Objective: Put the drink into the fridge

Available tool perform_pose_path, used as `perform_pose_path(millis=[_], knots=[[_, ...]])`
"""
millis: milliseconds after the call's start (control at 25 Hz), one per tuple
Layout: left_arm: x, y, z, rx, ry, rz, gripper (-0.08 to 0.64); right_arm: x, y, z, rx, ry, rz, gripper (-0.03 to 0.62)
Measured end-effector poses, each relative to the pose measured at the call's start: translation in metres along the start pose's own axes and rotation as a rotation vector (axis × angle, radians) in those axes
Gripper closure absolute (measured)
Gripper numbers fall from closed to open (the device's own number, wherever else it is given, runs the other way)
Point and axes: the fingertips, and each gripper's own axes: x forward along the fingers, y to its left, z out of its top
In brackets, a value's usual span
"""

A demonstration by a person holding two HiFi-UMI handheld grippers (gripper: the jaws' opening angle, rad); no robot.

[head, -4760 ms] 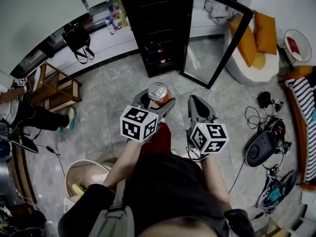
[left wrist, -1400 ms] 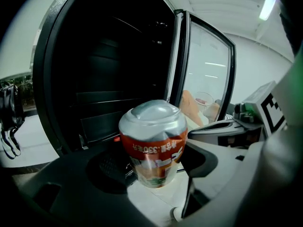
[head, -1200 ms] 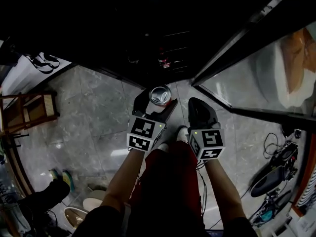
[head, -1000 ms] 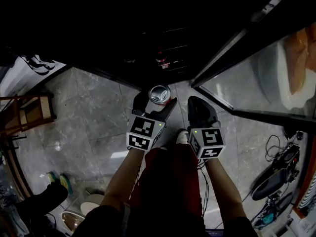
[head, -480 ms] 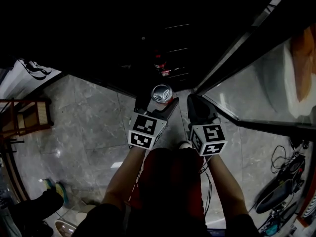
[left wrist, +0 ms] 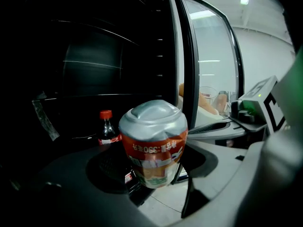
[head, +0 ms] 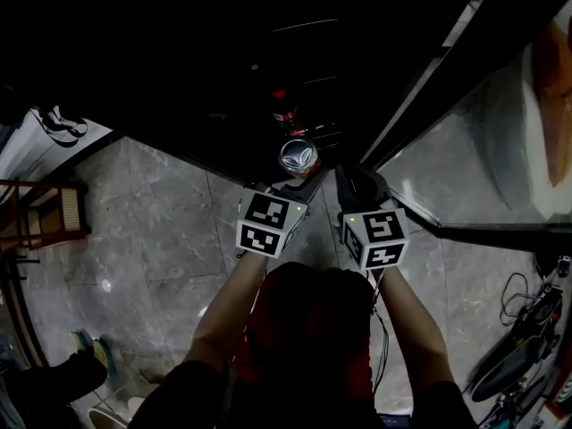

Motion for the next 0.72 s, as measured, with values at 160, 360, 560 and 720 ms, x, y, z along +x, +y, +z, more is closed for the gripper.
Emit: perform_pose_path(millis=[160,360,560,720], knots=[[0.016,0.006,-0.005,0.019,-0.018,0.007,0.222,0.018,-0.002,-0.007,-0.029,-0.03,0.022,0.574],[0.029,0.01,-0.009,0.049,-0.024,0.008,0.222,0.026,-0.007,-0.013,-0.042,-0.029,0.014,0.574],[0.039,0.014,-0.011,0.063,-0.022,0.017,0.222,0.031,-0.009,-0.019,-0.051,-0.024,0.014,0.574],[0.049,0.017,-0.014,0.073,-0.016,0.017,0.222,0.035,-0.014,-0.026,-0.034,-0.013,0.003,0.574]])
